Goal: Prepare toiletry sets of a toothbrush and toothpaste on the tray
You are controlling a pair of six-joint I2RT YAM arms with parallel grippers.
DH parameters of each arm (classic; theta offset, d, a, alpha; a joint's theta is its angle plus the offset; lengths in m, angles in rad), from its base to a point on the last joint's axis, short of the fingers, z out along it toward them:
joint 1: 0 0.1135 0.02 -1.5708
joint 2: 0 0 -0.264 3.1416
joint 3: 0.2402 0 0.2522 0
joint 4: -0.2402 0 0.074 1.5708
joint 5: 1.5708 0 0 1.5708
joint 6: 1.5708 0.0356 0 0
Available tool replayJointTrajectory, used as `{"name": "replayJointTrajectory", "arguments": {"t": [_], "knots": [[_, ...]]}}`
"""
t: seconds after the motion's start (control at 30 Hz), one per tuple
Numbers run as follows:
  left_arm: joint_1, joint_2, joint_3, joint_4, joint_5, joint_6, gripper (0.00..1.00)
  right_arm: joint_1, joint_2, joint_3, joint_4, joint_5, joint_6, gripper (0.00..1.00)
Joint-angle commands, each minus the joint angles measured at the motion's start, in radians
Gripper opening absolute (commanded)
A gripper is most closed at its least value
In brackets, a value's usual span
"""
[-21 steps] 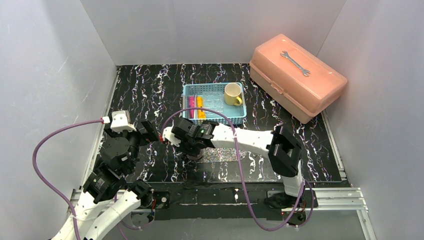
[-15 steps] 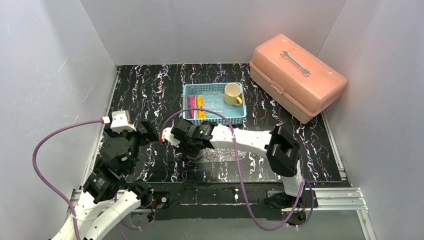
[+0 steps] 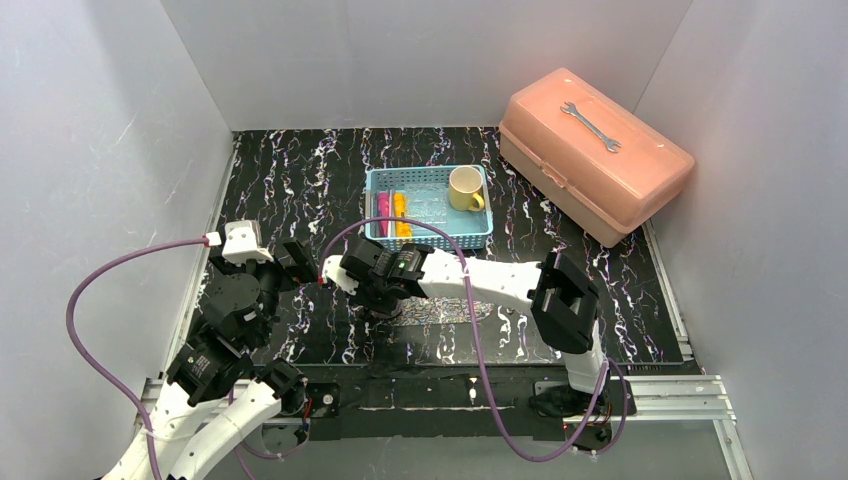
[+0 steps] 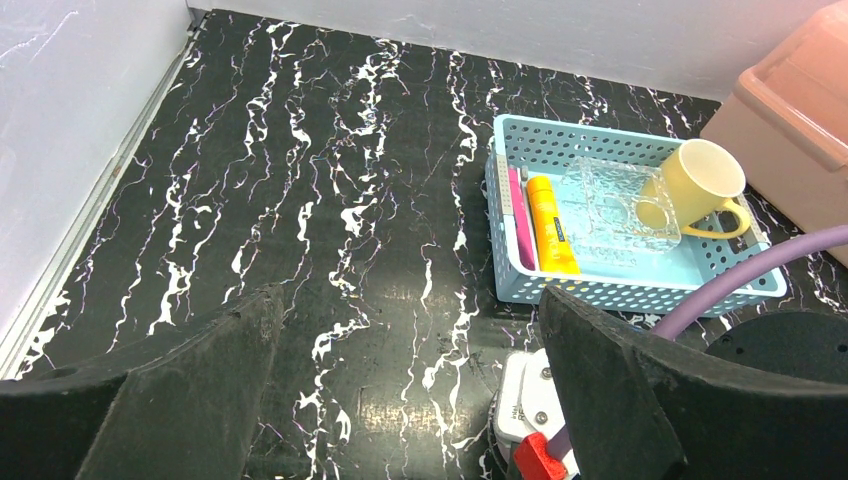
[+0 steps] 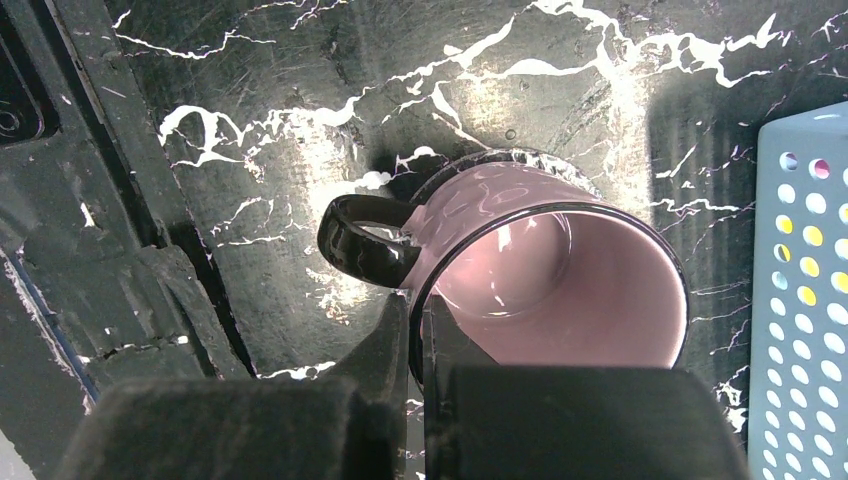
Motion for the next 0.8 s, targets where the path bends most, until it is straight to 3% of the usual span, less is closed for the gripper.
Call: {"name": "replayJointTrajectory", "arguments": {"t": [0.0, 0.27, 0.77], "knots": [[0.006, 0.011, -0.001, 0.024, -0.018, 0.007, 0.99, 0.008, 0.014, 0.042, 0.043, -0.006, 0.000, 0.03], [0.007, 0.013, -0.001, 0.024, -0.016, 0.008, 0.99, 0.008, 0.005, 0.029, 0.037, 0.007, 0.001, 0.10], [0.007, 0.005, -0.002, 0.024, -0.016, 0.009, 1.00, 0.008, -0.079, -0.015, 0.073, 0.062, 0.030, 0.36]]}}
